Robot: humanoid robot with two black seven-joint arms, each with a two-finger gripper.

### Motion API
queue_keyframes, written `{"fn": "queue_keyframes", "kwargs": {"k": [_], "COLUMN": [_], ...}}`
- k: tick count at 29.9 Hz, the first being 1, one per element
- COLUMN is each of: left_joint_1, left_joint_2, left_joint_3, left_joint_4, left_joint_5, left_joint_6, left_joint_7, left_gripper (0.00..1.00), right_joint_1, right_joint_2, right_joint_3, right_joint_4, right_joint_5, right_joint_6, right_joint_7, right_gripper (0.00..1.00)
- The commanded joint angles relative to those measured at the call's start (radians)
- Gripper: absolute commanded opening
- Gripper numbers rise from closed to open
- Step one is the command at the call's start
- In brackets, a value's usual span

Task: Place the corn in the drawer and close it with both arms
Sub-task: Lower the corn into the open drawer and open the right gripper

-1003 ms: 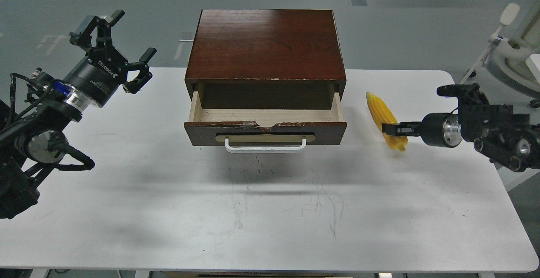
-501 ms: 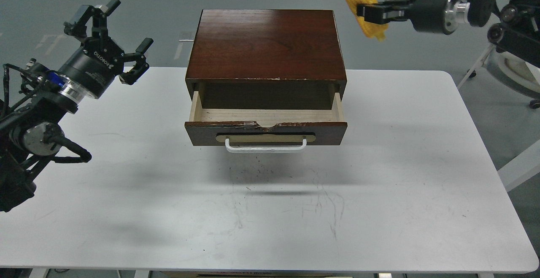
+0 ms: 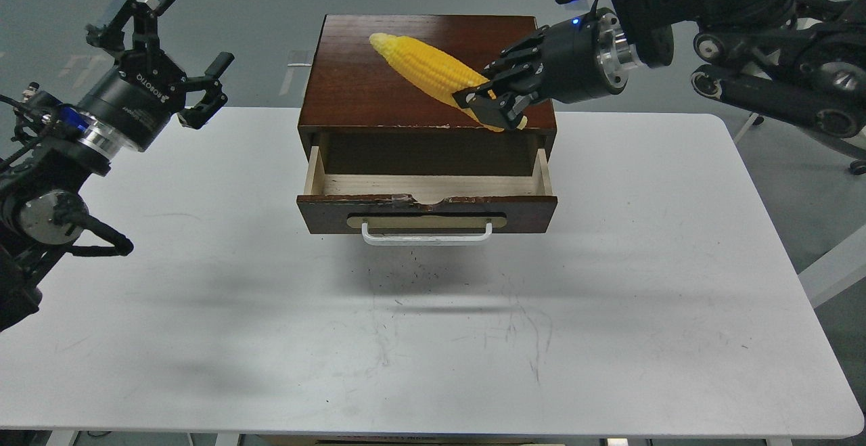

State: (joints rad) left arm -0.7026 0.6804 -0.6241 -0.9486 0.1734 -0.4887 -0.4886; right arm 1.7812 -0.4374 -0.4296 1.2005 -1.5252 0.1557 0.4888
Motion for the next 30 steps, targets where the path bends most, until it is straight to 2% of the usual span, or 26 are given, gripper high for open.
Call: {"fn": "queue_keyframes", "kwargs": {"k": [1,12,18,23,24,30], "left_joint_1": [0.0,0.002,0.002,0.003,0.003,0.003], "left_joint_2": [0.001,0.019,0.024,0.024,0.024,0.024], "left_joint_3": [0.0,0.001,0.0,0.001,0.001,0.0], "left_joint_4": [-0.001,-0.001,-0.001,-0.001,-0.001,-0.001], "left_joint_5": [0.0,0.0,0.0,0.0,0.0,0.0], "left_joint_6": [0.0,0.0,0.0,0.0,0.0,0.0], "left_joint_7": [0.0,0.0,0.0,0.0,0.0,0.0], "left_gripper": [1.0,1.0,1.0,1.0,1.0,1.0], "right_joint_1": [0.003,-0.017,-0.057,-0.071,-0.071,-0.069], "right_joint_2": [0.046,0.2,0.217,0.217,0.217,0.213], "right_joint_3": [-0.07,-0.172,-0.173,-0.172,-0.172,-0.169], "right_joint_4": [-0.005,-0.131,-0.139,-0.159,-0.159,-0.154], "right_joint_5": [-0.094,-0.119,-0.116,-0.116,-0.115,-0.104], "right_joint_6": [-0.097,-0.188,-0.188,-0.189,-0.189,-0.193], "right_joint_7": [0.0,0.0,0.0,0.0,0.0,0.0], "right_gripper": [0.09,0.1,0.2,0.46,0.56,0.76]}}
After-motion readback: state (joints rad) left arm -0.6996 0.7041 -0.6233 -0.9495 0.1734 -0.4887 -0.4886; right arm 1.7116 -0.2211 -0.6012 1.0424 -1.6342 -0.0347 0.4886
